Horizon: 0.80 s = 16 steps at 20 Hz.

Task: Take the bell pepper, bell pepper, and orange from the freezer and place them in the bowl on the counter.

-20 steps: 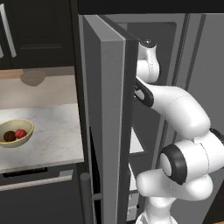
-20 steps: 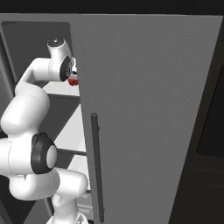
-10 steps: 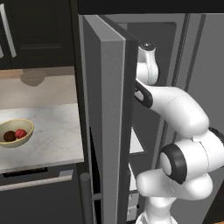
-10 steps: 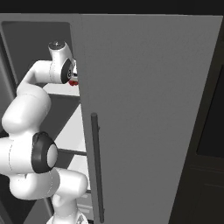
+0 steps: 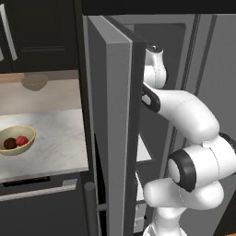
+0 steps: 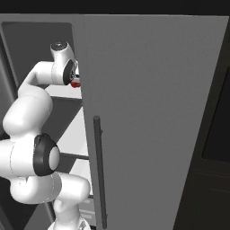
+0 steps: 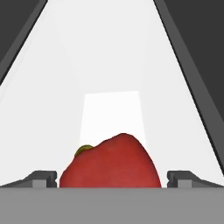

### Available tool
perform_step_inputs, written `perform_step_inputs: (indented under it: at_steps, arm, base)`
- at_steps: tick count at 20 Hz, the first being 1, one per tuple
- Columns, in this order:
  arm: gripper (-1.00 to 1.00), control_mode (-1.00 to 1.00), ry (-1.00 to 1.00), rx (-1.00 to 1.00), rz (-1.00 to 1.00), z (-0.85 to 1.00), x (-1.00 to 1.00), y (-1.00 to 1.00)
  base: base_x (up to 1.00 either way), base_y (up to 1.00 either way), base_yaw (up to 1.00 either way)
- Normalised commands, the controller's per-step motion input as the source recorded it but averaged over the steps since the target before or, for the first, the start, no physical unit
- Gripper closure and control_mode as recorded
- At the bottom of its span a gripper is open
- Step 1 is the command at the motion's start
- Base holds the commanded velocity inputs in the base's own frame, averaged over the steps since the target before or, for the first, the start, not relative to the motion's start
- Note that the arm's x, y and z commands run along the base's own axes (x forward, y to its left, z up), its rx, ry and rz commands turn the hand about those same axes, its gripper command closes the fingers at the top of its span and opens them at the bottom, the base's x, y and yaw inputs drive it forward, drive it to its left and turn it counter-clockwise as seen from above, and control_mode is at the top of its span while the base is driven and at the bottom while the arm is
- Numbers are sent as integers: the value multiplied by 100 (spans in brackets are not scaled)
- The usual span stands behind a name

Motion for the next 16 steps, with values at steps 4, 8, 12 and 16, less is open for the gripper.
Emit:
perform_step_inputs:
  at_steps: [4, 8, 12, 16]
  arm:
    - [-100, -100, 1, 0, 0, -11, 0, 0]
    - [100, -100, 2, 0, 0, -14, 0, 0]
    - [100, -100, 0, 0, 0, -4, 0, 0]
    - [100, -100, 0, 0, 0, 0, 0, 0]
  base:
    - [0, 0, 0]
    - [0, 0, 0]
    - [0, 0, 0]
    - [0, 0, 0]
